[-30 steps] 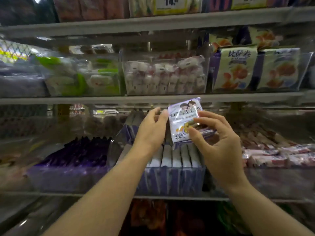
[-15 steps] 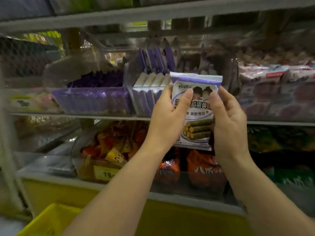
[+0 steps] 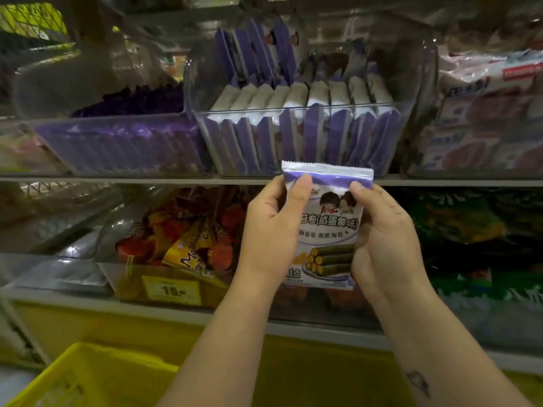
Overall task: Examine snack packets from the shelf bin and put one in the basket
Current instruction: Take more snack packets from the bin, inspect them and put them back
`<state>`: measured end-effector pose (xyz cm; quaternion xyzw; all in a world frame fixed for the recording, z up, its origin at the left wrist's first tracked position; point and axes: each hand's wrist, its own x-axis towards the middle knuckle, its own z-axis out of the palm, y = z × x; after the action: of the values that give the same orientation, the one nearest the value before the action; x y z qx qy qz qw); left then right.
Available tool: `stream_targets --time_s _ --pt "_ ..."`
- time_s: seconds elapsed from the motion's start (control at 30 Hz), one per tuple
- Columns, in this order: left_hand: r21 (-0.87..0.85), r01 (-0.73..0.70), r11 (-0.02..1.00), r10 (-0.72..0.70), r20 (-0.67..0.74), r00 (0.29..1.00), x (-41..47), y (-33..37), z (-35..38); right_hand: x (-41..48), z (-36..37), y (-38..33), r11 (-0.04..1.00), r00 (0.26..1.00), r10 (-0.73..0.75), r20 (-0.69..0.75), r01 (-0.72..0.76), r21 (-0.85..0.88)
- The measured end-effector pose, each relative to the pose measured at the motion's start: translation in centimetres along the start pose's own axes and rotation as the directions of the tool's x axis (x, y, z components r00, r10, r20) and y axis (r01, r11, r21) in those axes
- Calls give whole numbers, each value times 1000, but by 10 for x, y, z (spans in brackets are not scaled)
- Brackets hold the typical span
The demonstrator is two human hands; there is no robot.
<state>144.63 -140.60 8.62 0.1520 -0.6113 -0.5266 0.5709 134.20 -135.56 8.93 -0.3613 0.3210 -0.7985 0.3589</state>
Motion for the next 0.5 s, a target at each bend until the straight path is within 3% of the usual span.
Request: stream_targets --time_s 0.2,0.5 --pt "-62 178 982 -173 81 982 1 4 -25 -3 -4 2 999 998 18 54 -16 -37" --pt "-51 229 972 -226 52 973 -5 4 -33 -6 -5 4 999 996 26 81 -24 -23"
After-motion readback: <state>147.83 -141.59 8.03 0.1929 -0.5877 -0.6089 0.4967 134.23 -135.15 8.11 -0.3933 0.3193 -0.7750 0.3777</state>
